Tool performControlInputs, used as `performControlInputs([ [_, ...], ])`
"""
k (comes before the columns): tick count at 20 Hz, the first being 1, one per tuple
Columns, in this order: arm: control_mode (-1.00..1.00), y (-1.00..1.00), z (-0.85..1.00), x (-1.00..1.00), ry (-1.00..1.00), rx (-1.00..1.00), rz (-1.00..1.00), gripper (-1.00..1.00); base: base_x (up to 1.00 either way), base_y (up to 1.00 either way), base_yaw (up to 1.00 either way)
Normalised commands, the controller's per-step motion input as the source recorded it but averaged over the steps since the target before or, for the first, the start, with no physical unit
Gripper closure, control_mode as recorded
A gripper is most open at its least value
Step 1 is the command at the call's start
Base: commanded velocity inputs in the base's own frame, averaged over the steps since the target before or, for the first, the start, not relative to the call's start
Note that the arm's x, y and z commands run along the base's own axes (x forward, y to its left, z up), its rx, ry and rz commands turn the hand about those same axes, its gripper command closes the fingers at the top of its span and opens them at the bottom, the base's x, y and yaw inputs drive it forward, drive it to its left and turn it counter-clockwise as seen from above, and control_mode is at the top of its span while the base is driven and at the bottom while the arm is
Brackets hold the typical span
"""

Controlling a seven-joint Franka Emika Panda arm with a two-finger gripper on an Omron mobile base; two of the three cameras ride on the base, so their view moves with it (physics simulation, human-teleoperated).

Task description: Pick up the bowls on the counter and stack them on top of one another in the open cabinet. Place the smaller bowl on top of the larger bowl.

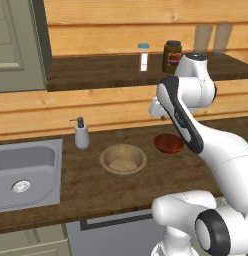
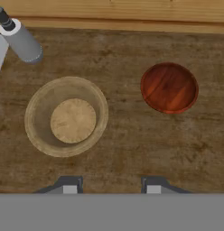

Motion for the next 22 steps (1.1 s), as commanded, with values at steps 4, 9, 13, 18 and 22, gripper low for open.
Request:
performControlInputs([
  [4, -1.0, 0.23, -0.17, -0.01, 0.03, -0.07, -0.01, -1.0, 0.0, 0.0, 0.0],
  [9, -1.0, 0.2, -0.81, 0.02, 0.28, -0.17, 0.0, -1.0, 0.0, 0.0, 0.0],
  [13, -1.0, -0.29, -0.96, 0.09, 0.08, -0.03, -0.05, -1.0, 0.0, 0.0, 0.0],
  [18, -1.0, -0.88, -0.3, 0.16, 0.05, 0.02, -0.11, -1.0, 0.0, 0.0, 0.0],
  [22, -1.0, -1.0, -0.39, 0.3, 0.04, 0.14, -0.11, -1.0, 0.0, 0.0, 0.0],
])
